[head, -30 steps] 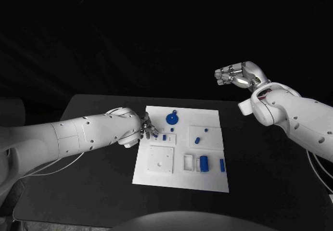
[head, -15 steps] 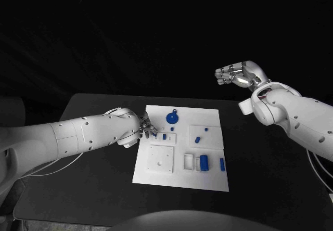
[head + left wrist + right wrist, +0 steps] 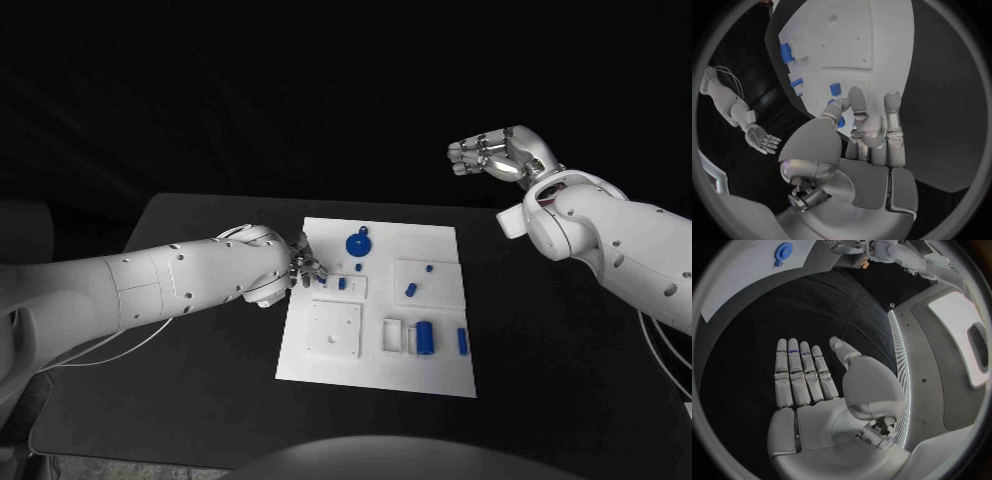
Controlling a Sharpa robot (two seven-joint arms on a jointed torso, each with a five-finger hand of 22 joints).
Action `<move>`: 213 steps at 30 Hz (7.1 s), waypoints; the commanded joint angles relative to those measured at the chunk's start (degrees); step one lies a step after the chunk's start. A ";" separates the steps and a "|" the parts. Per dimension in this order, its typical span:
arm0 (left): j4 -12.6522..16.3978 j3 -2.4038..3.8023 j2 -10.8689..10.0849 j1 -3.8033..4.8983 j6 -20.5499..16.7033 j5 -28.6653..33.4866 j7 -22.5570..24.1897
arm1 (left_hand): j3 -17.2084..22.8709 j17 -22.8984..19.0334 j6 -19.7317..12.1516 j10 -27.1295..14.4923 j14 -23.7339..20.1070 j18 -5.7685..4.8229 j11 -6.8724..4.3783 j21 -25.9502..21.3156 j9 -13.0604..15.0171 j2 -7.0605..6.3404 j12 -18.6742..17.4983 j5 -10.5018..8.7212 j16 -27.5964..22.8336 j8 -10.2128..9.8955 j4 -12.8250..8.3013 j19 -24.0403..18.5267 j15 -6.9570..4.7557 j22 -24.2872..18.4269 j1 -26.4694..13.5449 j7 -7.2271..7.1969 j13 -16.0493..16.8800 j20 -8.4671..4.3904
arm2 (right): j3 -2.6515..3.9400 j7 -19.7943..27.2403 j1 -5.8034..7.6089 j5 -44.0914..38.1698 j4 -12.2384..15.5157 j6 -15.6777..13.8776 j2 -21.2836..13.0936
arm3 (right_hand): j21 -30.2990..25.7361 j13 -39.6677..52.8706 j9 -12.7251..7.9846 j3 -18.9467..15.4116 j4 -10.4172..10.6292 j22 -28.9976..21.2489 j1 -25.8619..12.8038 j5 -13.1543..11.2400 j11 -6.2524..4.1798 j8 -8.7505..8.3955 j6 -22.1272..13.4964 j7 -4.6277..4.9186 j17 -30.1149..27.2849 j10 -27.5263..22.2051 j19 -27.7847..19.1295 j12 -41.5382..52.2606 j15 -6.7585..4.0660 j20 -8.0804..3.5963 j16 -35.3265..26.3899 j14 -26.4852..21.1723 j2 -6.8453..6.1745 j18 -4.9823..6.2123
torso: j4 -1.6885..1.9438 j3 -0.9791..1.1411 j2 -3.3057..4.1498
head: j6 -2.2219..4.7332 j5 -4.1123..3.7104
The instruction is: Assemble the parts on the task board
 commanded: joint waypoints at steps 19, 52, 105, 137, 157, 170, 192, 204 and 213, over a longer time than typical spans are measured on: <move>0.52 0.03 -0.31 -0.65 -0.88 -0.79 1.61 | 3.76 0.06 4.97 2.28 0.31 0.67 -1.07 0.14 3.69 0.79 0.30 -0.09 -0.07 0.30 -4.25 0.33 0.00 1.06 0.17 -4.64 -0.10 0.23 | 0.03 0.64 -0.09 0.03 0.10 0.56 -0.03 | -0.21 -0.08 -0.08 -0.02 0.18 -0.07 -0.03 0.39 0.11 -0.10 -0.52 -0.05 -0.09 -0.33 -0.37 -0.36 0.06 -0.09 -0.32 -0.51 -0.34 0.46 | -0.05 0.05 0.03 | -0.26 -0.07; 0.24 0.03 0.09 -1.04 0.32 -0.84 1.85 | 3.71 0.07 5.00 2.28 0.31 0.68 -1.06 0.08 3.59 0.80 0.28 -0.10 -0.12 0.32 -4.22 0.33 0.02 1.05 0.20 -4.64 -0.13 0.26 | 0.03 0.62 -0.09 0.03 0.00 0.62 -0.17 | -0.21 -0.08 -0.09 -0.01 0.21 -0.07 -0.02 0.38 0.11 -0.11 -0.52 -0.04 -0.09 -0.33 -0.37 -0.35 0.04 -0.08 -0.32 -0.52 -0.37 0.46 | 0.00 0.04 -0.02 | -0.63 -0.21; 0.12 0.03 0.75 -1.64 2.31 -4.05 1.82 | 3.33 0.96 5.70 2.29 0.44 0.57 -1.06 -0.02 2.24 0.27 0.72 -0.53 0.18 0.29 -4.20 0.37 0.04 1.06 0.49 -4.73 -0.13 0.27 | 0.03 0.57 -0.09 0.03 0.02 0.78 -0.35 | -0.21 -0.08 -0.09 -0.01 0.21 -0.07 -0.02 0.38 0.11 -0.11 -0.52 -0.04 -0.09 -0.33 -0.37 -0.35 0.04 -0.08 -0.32 -0.52 -0.37 0.46 | -0.04 0.05 -0.01 | -1.09 -0.38; 0.18 0.04 0.80 -1.66 2.24 -3.65 1.51 | 2.98 2.93 7.47 2.30 1.00 0.64 -1.33 0.07 3.54 0.20 2.86 -1.57 1.19 0.46 -3.25 0.62 0.03 1.07 0.13 -5.39 -1.64 0.50 | 0.03 0.63 -0.09 0.03 0.05 0.67 -0.29 | -0.21 -0.08 -0.09 -0.01 0.21 -0.07 -0.02 0.38 0.11 -0.11 -0.52 -0.04 -0.09 -0.33 -0.37 -0.35 0.04 -0.08 -0.32 -0.52 -0.37 0.46 | -0.03 0.02 -0.01 | -1.21 -0.23; 0.26 0.04 0.82 -1.66 3.08 -3.10 1.79 | 2.99 4.65 8.93 2.28 1.30 0.74 -1.47 0.20 4.09 0.65 4.27 -1.84 2.16 0.48 -2.51 0.60 0.10 1.08 -0.54 -5.82 -1.87 0.78 | 0.03 0.68 -0.09 0.03 0.13 0.57 -0.34 | -0.21 -0.08 -0.09 0.10 0.23 -0.07 0.03 0.43 0.12 -0.10 -0.53 -0.04 -0.09 -0.37 -0.40 -0.36 0.05 -0.08 -0.31 -0.53 -0.36 0.47 | -0.01 0.05 -0.01 | -1.28 -0.22; 0.19 0.04 1.07 -1.66 3.07 -3.09 1.94 | 3.05 5.03 9.12 2.27 1.32 0.81 -1.49 0.27 4.49 0.82 4.65 -2.09 2.38 0.45 -2.22 0.58 0.11 1.08 -0.62 -5.89 -1.87 0.89 | 0.03 0.70 -0.09 0.03 0.13 0.54 -0.33 | -0.21 -0.08 -0.09 0.10 0.23 -0.07 0.03 0.43 0.12 -0.10 -0.53 -0.04 -0.09 -0.37 -0.40 -0.36 0.05 -0.08 -0.31 -0.53 -0.36 0.47 | 0.03 0.02 -0.02 | -1.26 -0.24; 0.26 0.04 1.49 -1.66 4.06 -3.42 2.07 | 2.43 6.63 9.83 2.26 1.55 1.06 -1.63 0.56 5.68 1.37 6.06 -5.15 3.44 0.53 -1.16 0.61 0.20 1.09 0.05 -6.19 -1.49 1.30 | 0.04 0.74 -0.09 0.03 0.11 0.51 -0.31 | -0.22 -0.08 -0.08 0.16 0.21 -0.07 0.05 0.47 0.12 -0.10 -0.53 -0.06 -0.09 -0.37 -0.40 -0.36 0.06 -0.08 -0.32 -0.55 -0.35 0.47 | 0.02 0.04 -0.01 | -1.35 -0.38; 0.28 0.04 1.51 -1.66 4.13 -3.98 2.05 | 1.92 7.59 10.13 2.25 1.63 1.44 -1.68 0.84 6.30 1.42 6.78 -6.13 4.01 0.55 -0.53 0.54 0.28 1.09 0.67 -6.30 -1.48 1.73 | 0.04 0.78 -0.09 0.03 0.06 0.51 -0.25 | -0.22 -0.08 -0.08 0.16 0.21 -0.07 0.05 0.47 0.12 -0.10 -0.53 -0.06 -0.09 -0.37 -0.40 -0.36 0.06 -0.08 -0.32 -0.55 -0.35 0.47 | 0.02 -0.01 -0.01 | -1.32 -0.42; 0.31 0.05 1.52 -1.66 3.67 -4.05 2.18 | 1.03 7.92 10.37 2.24 1.68 1.71 -1.70 0.93 7.12 1.58 7.19 -8.30 4.18 0.54 0.59 0.49 0.32 1.07 1.51 -6.42 -1.54 2.05 | 0.04 0.78 -0.09 0.03 0.04 0.51 -0.24 | -0.22 -0.08 -0.08 0.16 0.21 -0.07 0.05 0.47 0.12 -0.10 -0.53 -0.06 -0.09 -0.37 -0.40 -0.36 0.06 -0.08 -0.32 -0.55 -0.35 0.47 | 0.03 -0.01 -0.02 | -1.26 -0.42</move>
